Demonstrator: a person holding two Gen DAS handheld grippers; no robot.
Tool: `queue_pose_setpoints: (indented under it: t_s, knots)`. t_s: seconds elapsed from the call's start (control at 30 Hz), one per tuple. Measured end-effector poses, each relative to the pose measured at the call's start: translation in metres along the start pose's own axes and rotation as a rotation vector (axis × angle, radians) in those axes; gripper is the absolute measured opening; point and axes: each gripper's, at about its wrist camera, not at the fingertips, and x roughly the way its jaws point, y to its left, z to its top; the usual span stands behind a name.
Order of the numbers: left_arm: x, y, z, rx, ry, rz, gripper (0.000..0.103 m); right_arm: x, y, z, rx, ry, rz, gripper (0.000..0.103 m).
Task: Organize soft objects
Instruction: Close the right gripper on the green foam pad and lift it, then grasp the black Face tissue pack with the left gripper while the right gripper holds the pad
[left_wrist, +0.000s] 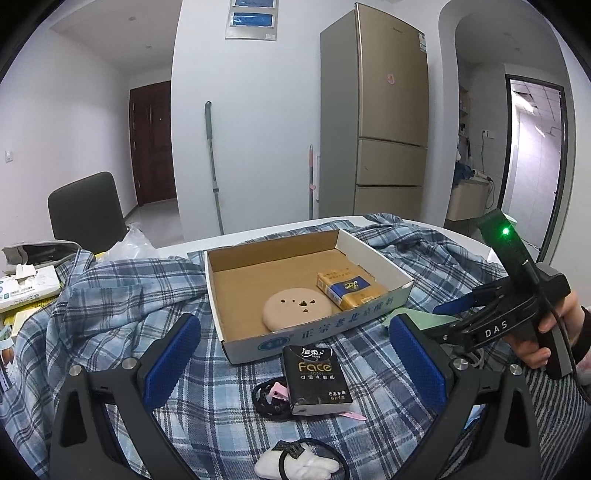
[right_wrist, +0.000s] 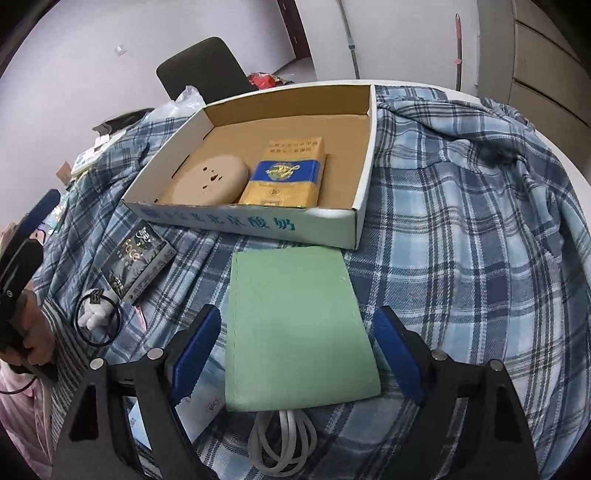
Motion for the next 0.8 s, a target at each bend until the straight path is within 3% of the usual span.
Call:
queue_pose_setpoints:
  t_s: [0.07,0.23,0.6,0.8]
  knots:
    - [0.001,0.000,0.000,0.001,0.005,0.000,0.103,-0.001,0.000,0.000,0.003,-0.005,0.005,0.072]
    - [0.003,-0.001,0.000,0.006,0.011,-0.002,0.103,-0.004,0.001,-0.002,-0.008,-0.015,0.025,0.071]
    - [0.014,-0.002,-0.001,0.010,0.071,-0.009,0.103,-0.039,0.028,-0.006,-0.122,-0.187,-0.114,0.070]
    - [0.029,-0.016,-0.003,0.100,0.169,0.082,0.103,-0.054,0.045,-0.012,-0.171,-0.291,-0.193,0.070]
